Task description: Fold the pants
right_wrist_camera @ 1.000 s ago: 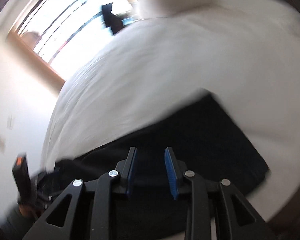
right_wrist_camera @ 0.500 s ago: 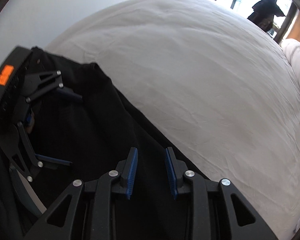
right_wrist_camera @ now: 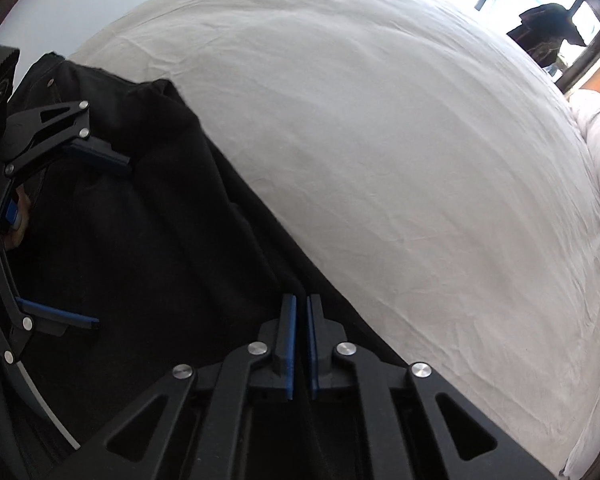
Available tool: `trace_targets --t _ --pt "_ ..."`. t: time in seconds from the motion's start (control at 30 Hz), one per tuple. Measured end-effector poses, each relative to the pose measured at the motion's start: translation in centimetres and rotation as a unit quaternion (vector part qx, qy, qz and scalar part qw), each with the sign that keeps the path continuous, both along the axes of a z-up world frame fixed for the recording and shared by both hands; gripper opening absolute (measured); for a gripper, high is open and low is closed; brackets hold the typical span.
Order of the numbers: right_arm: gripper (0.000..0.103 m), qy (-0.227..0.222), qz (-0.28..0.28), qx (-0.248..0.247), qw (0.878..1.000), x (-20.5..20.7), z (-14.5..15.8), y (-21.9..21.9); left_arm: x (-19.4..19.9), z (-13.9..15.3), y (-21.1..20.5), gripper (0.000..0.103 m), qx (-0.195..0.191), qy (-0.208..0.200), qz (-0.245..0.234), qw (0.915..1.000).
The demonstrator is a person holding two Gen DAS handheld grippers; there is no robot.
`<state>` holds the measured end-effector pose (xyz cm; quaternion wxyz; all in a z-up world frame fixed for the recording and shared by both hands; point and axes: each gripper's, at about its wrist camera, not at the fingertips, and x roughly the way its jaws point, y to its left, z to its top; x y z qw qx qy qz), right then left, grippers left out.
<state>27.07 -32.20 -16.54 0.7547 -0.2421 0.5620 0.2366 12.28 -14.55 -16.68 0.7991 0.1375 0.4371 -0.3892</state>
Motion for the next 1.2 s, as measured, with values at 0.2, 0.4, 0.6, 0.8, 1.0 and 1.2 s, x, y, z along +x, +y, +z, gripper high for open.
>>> trace_targets --t 0.2,0.4,0.6,0.8,1.0,1.2 --pt "0.001 -0.027 -0.064 0.014 0.998 1.4 0.5 -2.0 -0.2 -0.1 0.3 0.101 0.0 -0.002 -0.001 1.0" --pt "0.0 -0.073 -0.132 -0.043 0.988 2.6 -0.9 -2.2 -0.6 0.6 -0.1 0.102 0.007 -0.016 0.016 0.9997" --pt "0.0 -0.093 -0.209 0.097 0.969 1.3 1.8 -5.7 -1.2 3.6 1.0 0.102 -0.048 -0.038 0.066 0.996" --pt "0.0 -0.042 -0.091 0.233 0.967 -1.2 4.5 -0.7 -1.1 3.2 2.1 0.102 -0.026 -0.026 0.104 0.9939" --pt "0.0 0.002 -0.142 0.198 0.97 3.7 -1.8 0.8 -0.7 1.6 4.5 0.102 0.012 -0.002 0.148 0.9888" --pt "0.004 -0.04 -0.24 0.226 0.943 4.0 1.4 -1.8 -2.3 2.3 9.1 0.102 0.009 0.006 0.201 0.9795"
